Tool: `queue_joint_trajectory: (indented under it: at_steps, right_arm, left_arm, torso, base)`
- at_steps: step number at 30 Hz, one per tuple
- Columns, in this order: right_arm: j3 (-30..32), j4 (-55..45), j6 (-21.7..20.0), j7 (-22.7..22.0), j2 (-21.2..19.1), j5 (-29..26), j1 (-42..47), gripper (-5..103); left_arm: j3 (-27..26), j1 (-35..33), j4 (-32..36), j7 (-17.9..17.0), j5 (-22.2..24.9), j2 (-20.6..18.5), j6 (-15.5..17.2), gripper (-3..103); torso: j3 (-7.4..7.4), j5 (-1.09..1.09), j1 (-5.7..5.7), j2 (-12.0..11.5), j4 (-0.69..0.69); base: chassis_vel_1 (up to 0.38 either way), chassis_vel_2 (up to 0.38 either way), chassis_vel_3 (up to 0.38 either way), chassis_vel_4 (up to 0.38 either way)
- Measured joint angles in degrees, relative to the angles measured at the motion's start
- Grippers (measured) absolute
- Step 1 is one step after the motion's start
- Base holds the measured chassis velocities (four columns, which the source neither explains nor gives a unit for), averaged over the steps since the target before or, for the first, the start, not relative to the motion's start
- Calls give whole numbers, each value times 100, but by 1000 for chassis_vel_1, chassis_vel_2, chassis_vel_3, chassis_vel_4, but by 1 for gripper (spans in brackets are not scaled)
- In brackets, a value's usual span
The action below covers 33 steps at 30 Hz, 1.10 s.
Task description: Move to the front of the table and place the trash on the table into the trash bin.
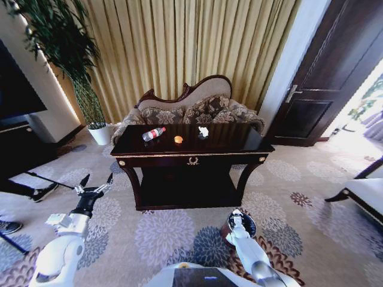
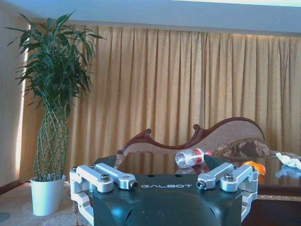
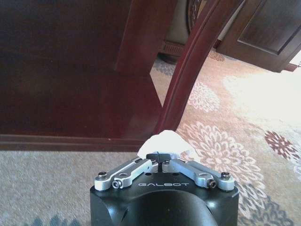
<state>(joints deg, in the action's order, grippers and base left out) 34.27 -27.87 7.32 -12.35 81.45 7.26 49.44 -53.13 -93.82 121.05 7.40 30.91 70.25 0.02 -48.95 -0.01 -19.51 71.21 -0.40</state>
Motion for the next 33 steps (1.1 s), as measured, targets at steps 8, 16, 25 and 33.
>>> queue_joint_trajectory:
  at_steps: [8,16,25,33]
  right_arm:
    - [23,-148,-353,-153,-92,143,97,7]
    - [48,-407,-393,-133,-140,222,270,33]
    - [102,-956,-383,-102,-161,145,473,66]
    - [289,-2935,-778,-6,-212,-355,1058,92]
  left_arm:
    - [-37,-24,-29,19,11,-7,-78,100]
    - [-18,-1,0,31,12,1,-78,100]
    - [-20,-10,22,36,12,3,-74,100]
    - [-14,-2,22,30,6,19,-52,100]
  torso:
    - [0,1,0,0,0]
    - [0,1,0,0,0]
    - [0,2,0,0,0]
    - [0,0,0,0,0]
  base:
    - [0,0,0,0]
    - [0,0,0,0]
    - [0,0,0,0]
    - [0,0,0,0]
